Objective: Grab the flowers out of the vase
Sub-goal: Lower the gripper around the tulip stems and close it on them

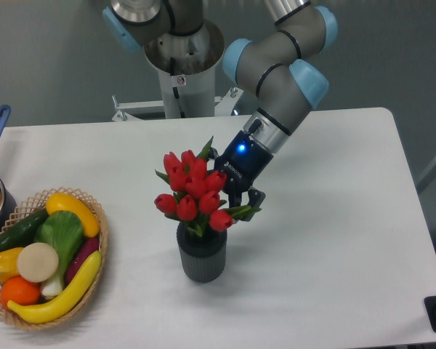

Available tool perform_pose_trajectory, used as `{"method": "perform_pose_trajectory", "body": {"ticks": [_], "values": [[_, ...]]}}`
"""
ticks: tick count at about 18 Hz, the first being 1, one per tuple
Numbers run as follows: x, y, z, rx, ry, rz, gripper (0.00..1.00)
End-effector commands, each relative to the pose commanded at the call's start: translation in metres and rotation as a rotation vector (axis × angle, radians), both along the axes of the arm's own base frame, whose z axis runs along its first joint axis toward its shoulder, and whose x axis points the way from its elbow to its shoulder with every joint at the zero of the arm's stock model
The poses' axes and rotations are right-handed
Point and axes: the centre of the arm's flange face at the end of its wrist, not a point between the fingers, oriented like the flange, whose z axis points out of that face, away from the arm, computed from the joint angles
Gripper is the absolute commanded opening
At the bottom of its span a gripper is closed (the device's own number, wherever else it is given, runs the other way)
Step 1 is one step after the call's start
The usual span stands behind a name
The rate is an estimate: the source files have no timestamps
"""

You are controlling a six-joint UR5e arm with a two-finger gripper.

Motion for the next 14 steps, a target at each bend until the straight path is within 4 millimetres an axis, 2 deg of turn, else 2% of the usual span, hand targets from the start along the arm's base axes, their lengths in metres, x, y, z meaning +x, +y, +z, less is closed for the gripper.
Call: {"method": "perform_pose_trajectory", "body": {"ticks": [9, 10, 12, 14], "values": [[0.004, 0.012, -0.004, 0.001, -0.008, -0.021, 0.99], [0.005, 0.012, -0.003, 0.008, -0.013, -0.021, 0.96], [0.006, 0.012, -0.001, 0.019, -0.020, -0.022, 0.82], [0.005, 0.012, -0.001, 0.019, -0.020, -0.020, 0.74]]}}
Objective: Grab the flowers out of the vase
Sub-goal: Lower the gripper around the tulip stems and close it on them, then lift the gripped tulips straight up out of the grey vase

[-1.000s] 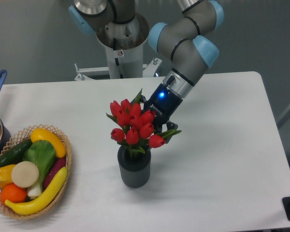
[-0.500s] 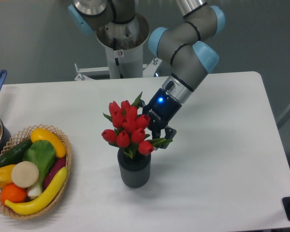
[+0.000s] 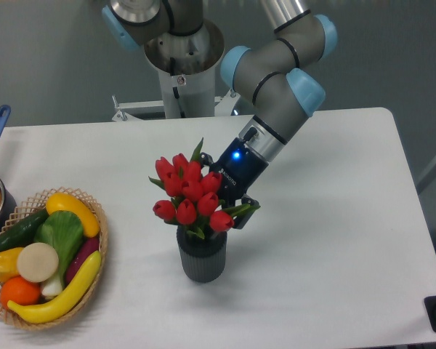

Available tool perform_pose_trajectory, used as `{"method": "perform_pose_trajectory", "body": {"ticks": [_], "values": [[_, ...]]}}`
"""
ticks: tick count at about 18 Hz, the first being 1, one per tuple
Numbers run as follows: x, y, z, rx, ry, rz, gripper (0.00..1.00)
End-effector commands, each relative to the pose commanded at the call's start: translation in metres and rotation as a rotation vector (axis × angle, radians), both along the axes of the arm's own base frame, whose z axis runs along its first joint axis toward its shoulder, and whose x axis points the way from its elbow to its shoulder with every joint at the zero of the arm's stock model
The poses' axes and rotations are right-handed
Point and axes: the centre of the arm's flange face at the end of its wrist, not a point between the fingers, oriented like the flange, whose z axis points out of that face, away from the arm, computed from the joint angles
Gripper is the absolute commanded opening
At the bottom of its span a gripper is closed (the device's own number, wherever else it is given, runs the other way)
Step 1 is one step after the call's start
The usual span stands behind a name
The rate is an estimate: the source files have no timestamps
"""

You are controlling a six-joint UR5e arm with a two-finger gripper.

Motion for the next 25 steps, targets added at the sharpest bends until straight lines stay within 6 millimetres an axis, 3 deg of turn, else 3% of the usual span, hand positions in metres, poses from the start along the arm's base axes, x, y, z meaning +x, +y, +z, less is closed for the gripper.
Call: {"method": "perform_pose_trajectory", "body": {"ticks": [4, 12, 18, 25], "values": [[0.004, -0.001, -0.002, -0.011, -0.024, 0.010, 0.48], [0.002, -0.004, 0.002, -0.020, -0.054, 0.038, 0.47], [0.002, -0.006, 0.019, 0.029, -0.094, 0.053, 0.47], [0.000, -0.017, 0.065, 0.090, -0.147, 0.104, 0.47]]}}
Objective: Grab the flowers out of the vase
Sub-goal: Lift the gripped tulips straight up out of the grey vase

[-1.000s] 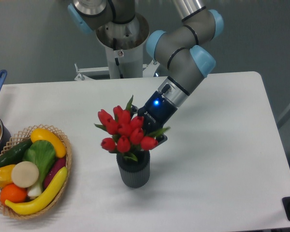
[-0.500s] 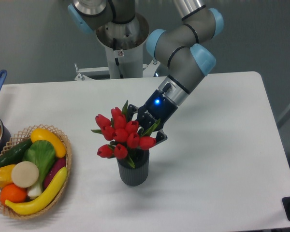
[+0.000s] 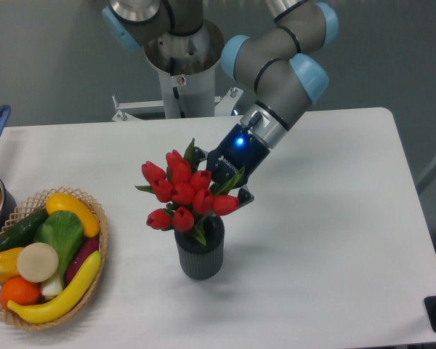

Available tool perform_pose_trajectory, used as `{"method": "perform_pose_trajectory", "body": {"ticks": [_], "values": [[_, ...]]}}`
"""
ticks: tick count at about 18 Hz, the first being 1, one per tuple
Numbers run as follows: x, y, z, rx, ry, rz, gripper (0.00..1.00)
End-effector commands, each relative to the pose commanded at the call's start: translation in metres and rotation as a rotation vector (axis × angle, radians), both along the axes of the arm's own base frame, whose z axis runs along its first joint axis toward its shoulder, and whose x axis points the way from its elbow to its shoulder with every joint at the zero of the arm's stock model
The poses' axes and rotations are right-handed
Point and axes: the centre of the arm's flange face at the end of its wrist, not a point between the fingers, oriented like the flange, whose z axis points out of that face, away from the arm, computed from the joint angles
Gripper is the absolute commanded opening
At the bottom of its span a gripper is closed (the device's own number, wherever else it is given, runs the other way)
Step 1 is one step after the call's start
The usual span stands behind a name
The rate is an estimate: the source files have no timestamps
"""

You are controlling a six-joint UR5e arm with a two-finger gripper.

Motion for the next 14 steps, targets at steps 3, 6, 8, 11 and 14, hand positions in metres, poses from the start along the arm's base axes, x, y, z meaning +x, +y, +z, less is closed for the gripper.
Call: {"method": "perform_pose_trajectory", "body": {"ticks": [3, 6, 8, 11, 14], "values": [[-0.001, -0.003, 0.030, -0.002, -0.024, 0.040, 0.47], [-0.006, -0.006, 0.046, -0.001, -0.042, 0.068, 0.47], [-0.012, -0.006, 0.062, -0.004, -0.069, 0.095, 0.47], [-0.018, -0.005, 0.078, -0.009, -0.109, 0.126, 0.47], [-0.019, -0.006, 0.081, -0.010, -0.138, 0.137, 0.47]]}}
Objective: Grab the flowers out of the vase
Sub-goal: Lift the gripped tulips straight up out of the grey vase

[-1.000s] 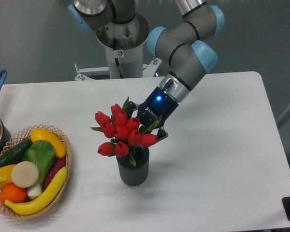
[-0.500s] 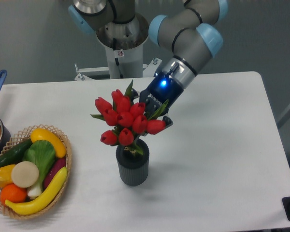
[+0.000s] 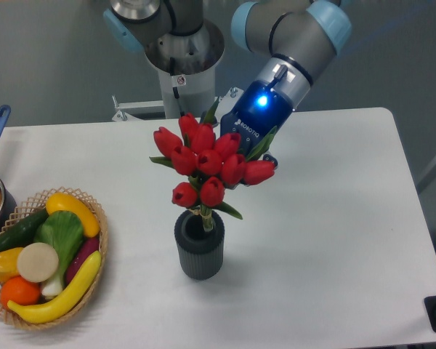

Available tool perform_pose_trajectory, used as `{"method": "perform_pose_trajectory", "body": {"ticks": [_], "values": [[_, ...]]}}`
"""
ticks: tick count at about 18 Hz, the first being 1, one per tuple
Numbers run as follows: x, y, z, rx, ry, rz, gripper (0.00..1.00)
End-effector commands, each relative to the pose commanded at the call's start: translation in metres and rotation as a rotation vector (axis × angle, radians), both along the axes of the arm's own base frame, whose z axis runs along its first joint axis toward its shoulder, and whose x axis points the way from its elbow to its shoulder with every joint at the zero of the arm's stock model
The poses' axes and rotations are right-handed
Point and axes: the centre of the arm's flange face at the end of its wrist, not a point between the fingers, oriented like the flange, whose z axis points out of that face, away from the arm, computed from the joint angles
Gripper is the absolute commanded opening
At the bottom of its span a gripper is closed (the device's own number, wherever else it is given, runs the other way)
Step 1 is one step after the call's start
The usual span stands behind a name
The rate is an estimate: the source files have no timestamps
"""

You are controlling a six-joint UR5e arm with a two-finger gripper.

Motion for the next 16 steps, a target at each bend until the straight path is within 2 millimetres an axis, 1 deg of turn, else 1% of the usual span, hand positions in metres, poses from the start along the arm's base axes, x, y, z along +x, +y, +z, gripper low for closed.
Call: {"method": "perform_pose_trajectory", "body": {"ticks": [3, 5, 8, 11, 13, 16], "values": [[-0.001, 0.001, 0.011, 0.017, -0.058, 0.010, 0.47], [-0.005, 0.000, 0.019, 0.020, -0.060, 0.020, 0.47], [-0.012, -0.005, 0.025, 0.024, -0.058, 0.036, 0.47], [-0.020, -0.010, 0.037, 0.030, -0.055, 0.056, 0.47], [-0.029, -0.017, 0.047, 0.038, -0.038, 0.075, 0.47], [-0.049, -0.028, 0.055, 0.045, -0.013, 0.106, 0.47]]}}
